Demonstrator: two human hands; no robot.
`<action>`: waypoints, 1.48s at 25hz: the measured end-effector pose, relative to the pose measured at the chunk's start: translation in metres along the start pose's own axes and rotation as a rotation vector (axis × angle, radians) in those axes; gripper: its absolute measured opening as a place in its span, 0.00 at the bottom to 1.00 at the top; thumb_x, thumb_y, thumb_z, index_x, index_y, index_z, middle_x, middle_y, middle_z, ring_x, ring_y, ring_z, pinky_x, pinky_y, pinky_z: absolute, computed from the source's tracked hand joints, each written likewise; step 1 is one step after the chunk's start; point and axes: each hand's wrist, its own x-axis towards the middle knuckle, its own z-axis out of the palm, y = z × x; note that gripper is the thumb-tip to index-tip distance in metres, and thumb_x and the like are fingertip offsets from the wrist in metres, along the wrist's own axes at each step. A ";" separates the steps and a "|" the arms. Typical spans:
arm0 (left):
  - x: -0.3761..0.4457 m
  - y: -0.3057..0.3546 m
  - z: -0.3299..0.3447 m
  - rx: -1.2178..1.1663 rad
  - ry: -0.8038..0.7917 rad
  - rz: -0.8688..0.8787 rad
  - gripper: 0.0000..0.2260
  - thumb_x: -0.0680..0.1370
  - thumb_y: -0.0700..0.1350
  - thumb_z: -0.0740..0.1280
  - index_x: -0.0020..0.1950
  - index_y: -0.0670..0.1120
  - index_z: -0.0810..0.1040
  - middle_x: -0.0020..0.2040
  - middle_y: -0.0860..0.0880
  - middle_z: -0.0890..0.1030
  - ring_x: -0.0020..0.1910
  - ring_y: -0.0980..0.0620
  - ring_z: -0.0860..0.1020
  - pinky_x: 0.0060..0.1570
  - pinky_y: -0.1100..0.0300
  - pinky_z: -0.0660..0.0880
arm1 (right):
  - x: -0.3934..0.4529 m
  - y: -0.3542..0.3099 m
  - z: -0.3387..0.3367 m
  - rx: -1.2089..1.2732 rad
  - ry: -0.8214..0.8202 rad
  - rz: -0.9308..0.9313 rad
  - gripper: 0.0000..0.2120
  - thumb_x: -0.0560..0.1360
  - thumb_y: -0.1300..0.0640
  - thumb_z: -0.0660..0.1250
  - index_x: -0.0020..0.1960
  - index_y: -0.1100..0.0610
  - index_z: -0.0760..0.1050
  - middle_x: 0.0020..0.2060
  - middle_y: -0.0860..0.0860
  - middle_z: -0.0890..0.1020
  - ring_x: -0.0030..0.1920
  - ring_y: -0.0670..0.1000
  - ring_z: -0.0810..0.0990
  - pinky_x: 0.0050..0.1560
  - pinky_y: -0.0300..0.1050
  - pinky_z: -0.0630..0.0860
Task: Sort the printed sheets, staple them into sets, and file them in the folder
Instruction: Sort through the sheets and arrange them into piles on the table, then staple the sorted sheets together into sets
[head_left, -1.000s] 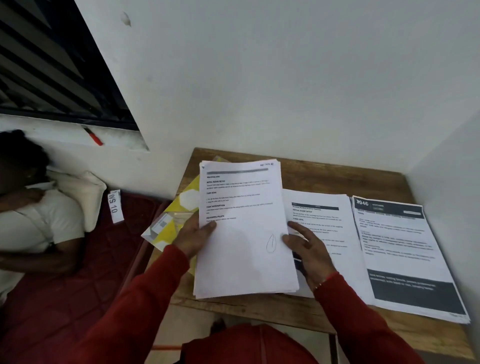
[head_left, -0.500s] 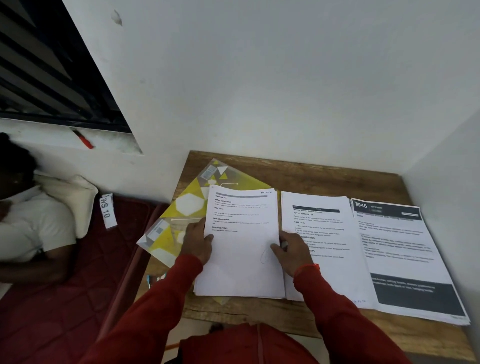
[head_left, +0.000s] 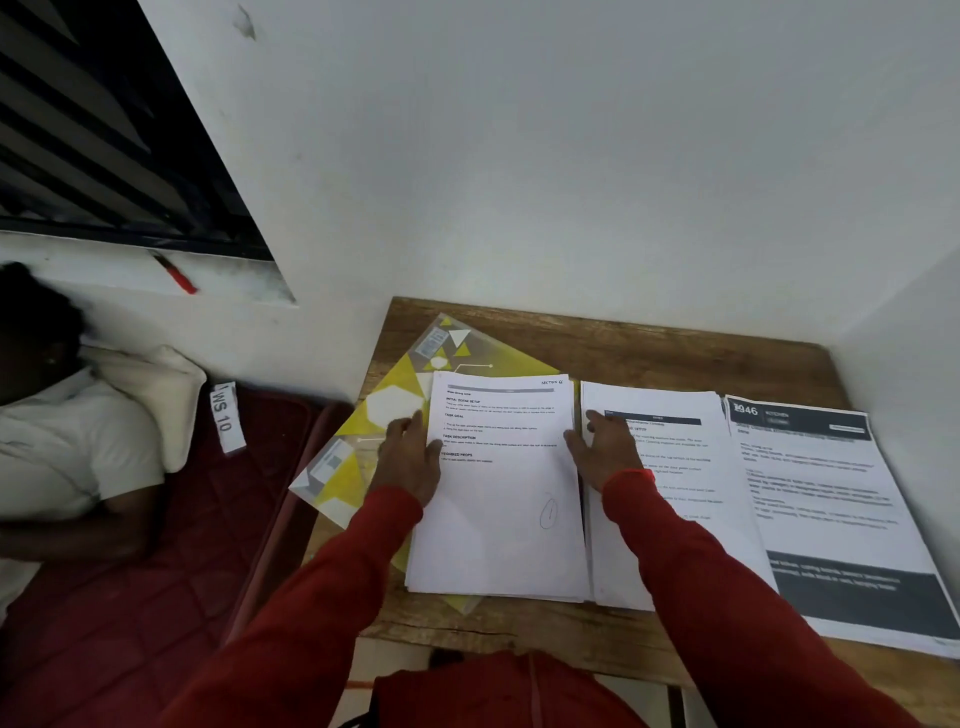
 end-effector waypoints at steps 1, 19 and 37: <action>0.008 0.003 -0.001 -0.009 0.002 -0.012 0.23 0.79 0.40 0.64 0.72 0.34 0.65 0.67 0.33 0.68 0.66 0.35 0.69 0.67 0.46 0.66 | 0.008 -0.003 0.000 -0.012 -0.002 0.030 0.20 0.76 0.50 0.65 0.60 0.65 0.74 0.56 0.64 0.75 0.60 0.64 0.72 0.62 0.52 0.69; 0.022 -0.019 -0.032 0.127 0.241 -0.033 0.17 0.78 0.46 0.64 0.67 0.47 0.76 0.67 0.41 0.72 0.62 0.35 0.70 0.62 0.42 0.67 | -0.027 0.003 0.023 -0.042 0.163 -0.282 0.29 0.72 0.42 0.57 0.68 0.55 0.73 0.55 0.61 0.76 0.53 0.63 0.74 0.54 0.56 0.73; 0.005 0.007 -0.123 0.140 0.565 0.082 0.07 0.76 0.47 0.70 0.53 0.51 0.83 0.52 0.48 0.83 0.49 0.42 0.81 0.46 0.52 0.75 | -0.085 0.008 0.080 -0.491 -0.055 -0.604 0.29 0.70 0.34 0.59 0.68 0.43 0.70 0.70 0.53 0.71 0.69 0.60 0.64 0.57 0.63 0.73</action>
